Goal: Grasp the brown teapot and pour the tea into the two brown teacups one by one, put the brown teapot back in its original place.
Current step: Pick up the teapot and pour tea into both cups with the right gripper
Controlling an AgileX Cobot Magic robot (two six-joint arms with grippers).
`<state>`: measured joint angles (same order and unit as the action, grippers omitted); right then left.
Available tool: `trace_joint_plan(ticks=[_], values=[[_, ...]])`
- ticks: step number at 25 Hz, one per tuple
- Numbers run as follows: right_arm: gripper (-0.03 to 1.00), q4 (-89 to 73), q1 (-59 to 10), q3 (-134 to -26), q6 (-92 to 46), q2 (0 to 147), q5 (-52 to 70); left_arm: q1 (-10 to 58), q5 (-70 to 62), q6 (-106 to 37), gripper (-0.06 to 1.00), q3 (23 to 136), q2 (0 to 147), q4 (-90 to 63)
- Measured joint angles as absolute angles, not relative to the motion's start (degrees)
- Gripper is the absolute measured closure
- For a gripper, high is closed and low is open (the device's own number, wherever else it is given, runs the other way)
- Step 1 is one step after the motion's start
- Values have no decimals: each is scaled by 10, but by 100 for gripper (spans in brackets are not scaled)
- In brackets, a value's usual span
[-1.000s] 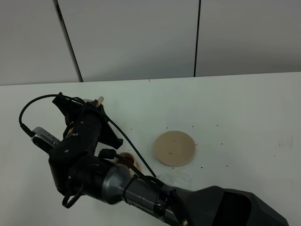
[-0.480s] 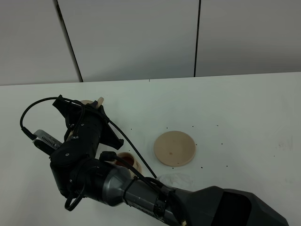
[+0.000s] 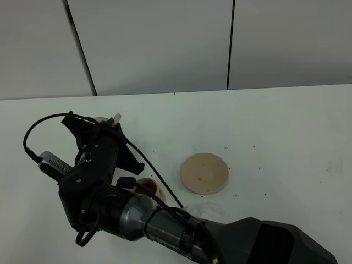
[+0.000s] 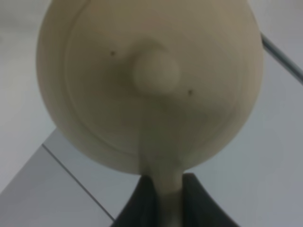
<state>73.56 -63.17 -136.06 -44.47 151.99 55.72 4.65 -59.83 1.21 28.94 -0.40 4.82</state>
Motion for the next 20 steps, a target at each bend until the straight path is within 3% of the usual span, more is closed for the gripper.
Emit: trace_joint_plan(ticks=[20], values=[[88, 736, -632, -1361, -440, 1520, 557, 46, -598, 11, 66, 289, -4, 48]])
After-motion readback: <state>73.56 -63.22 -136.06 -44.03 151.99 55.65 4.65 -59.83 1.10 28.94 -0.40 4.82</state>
